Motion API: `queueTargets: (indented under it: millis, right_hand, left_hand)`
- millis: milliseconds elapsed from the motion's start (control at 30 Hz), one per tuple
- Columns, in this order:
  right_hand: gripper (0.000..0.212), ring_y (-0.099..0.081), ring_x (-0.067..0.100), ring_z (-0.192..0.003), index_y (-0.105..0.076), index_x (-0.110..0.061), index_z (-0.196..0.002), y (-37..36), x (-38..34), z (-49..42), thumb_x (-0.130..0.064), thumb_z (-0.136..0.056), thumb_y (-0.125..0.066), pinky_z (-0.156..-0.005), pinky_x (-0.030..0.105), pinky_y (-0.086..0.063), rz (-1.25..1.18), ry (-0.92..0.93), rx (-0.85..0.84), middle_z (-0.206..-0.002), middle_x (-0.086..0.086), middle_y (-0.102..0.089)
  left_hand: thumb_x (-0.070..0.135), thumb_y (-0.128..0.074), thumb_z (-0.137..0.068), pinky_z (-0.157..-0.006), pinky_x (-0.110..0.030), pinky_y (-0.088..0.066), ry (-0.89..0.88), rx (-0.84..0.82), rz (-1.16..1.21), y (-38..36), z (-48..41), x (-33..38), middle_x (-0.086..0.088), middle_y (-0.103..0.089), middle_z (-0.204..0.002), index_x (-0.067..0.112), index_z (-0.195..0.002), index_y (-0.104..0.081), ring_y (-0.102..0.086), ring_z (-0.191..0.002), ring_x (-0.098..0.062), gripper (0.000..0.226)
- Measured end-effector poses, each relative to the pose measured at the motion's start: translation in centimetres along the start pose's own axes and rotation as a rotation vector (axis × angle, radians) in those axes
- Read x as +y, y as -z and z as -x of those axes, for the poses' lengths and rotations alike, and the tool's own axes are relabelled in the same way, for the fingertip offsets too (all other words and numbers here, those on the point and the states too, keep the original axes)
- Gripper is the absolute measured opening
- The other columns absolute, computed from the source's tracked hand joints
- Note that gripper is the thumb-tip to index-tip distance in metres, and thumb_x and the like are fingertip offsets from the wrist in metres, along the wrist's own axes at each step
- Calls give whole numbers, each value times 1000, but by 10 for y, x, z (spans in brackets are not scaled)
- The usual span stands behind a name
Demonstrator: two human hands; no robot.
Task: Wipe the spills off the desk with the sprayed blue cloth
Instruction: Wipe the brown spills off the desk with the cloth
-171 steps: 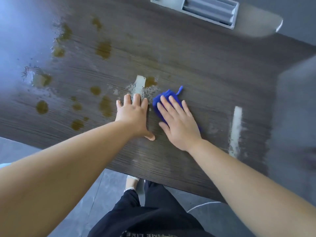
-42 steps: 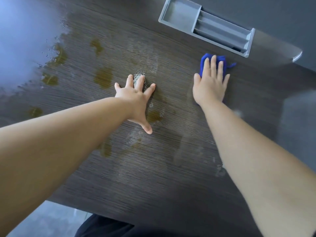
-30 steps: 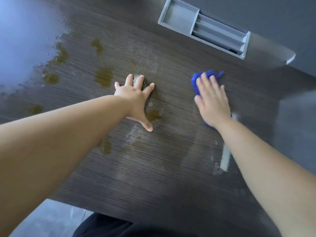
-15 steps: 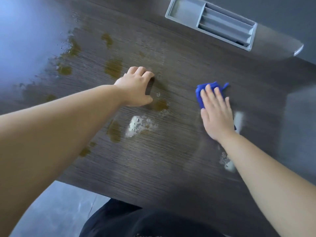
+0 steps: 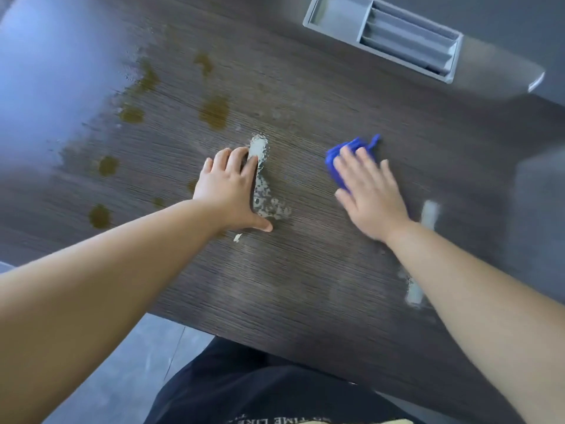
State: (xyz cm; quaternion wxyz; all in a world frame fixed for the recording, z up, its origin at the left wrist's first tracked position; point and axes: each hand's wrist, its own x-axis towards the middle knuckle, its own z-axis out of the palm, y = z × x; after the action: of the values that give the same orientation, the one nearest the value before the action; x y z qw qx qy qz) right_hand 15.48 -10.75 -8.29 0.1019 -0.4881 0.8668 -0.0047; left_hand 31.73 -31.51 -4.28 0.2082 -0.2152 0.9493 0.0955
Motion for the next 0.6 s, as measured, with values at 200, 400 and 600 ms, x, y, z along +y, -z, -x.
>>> queueTargets:
  millis: [200, 400, 600]
  right_hand:
    - [59, -3, 22, -146, -13, -18, -151, -1, -65, -53, -43, -99, -28, -115, 52, -5, -76, -419, 82, -160, -1, -3]
    - [55, -29, 23, -140, -39, -18, -143, -10, -64, 9, -42, -94, -32, -112, 51, -21, 25, 307, -31, -152, 2, -33]
    - [57, -5, 20, -146, -15, -20, -151, 9, -5, -68, -42, -99, -24, -116, 52, -11, -9, -266, 24, -160, -2, -7]
  left_hand:
    - [77, -70, -48, -118, -45, -11, 28, -37, -5, 1, -3, 2, -3, -12, -154, 17, -149, -13, -9, -141, -29, 130]
    - [77, -70, -50, -117, -46, -10, 28, -37, -16, 1, -3, 1, -4, -11, -154, 17, -149, -12, -7, -142, -29, 130]
    - [78, -67, -52, -118, -47, -7, 15, -71, -20, 2, -2, 1, -5, -7, -156, 16, -151, -5, -3, -143, -30, 132]
